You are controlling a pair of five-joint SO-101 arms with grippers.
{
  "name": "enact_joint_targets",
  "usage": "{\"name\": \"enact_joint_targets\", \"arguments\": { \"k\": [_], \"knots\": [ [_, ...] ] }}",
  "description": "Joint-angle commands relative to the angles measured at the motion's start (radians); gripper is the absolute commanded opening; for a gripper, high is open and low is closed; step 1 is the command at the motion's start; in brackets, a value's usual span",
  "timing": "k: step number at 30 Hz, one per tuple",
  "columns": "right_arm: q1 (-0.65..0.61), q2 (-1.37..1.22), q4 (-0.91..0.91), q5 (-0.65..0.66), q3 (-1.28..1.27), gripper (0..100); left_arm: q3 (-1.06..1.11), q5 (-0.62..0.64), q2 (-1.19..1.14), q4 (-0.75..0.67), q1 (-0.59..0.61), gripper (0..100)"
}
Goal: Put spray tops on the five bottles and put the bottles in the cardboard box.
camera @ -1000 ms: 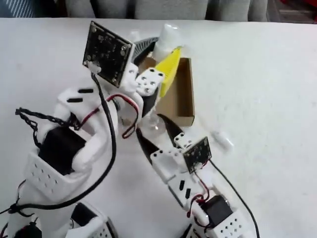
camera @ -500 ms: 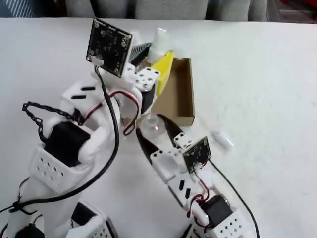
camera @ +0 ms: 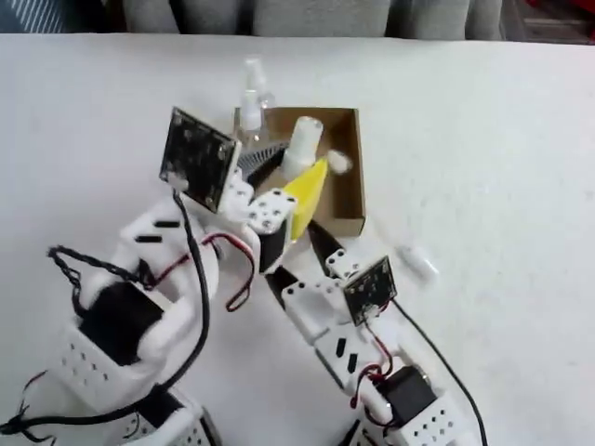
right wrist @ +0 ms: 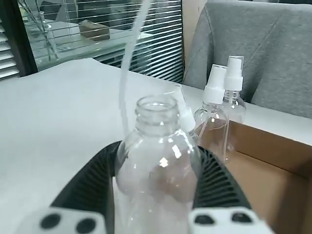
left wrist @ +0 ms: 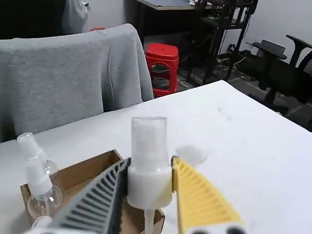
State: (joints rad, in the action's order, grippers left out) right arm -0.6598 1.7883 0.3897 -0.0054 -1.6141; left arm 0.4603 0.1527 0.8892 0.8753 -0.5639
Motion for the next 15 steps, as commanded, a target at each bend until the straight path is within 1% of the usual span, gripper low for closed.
{"name": "enact_joint_targets", "arguments": {
  "k": [1, 5, 8, 11, 15],
  "knots": [
    [0.001, 0.012, 0.002, -0.009, 0.012, 1.5, 0.176, 0.015, 0.081, -0.150, 0.007, 2],
    [-0.001, 0.012, 0.025, -0.009, 0.012, 1.5, 0.290, 0.015, 0.117, -0.276, 0.016, 2],
    [-0.002, 0.012, 0.030, -0.009, 0.012, 1.5, 0.290, 0.015, 0.151, -0.316, 0.048, 2],
    [-0.001, 0.012, 0.030, -0.009, 0.012, 1.5, 0.193, 0.003, 0.170, -0.238, 0.059, 2],
    [-0.004, 0.012, 0.031, -0.009, 0.012, 1.5, 0.006, -0.092, 0.170, -0.106, 0.059, 2]
  ]
}}
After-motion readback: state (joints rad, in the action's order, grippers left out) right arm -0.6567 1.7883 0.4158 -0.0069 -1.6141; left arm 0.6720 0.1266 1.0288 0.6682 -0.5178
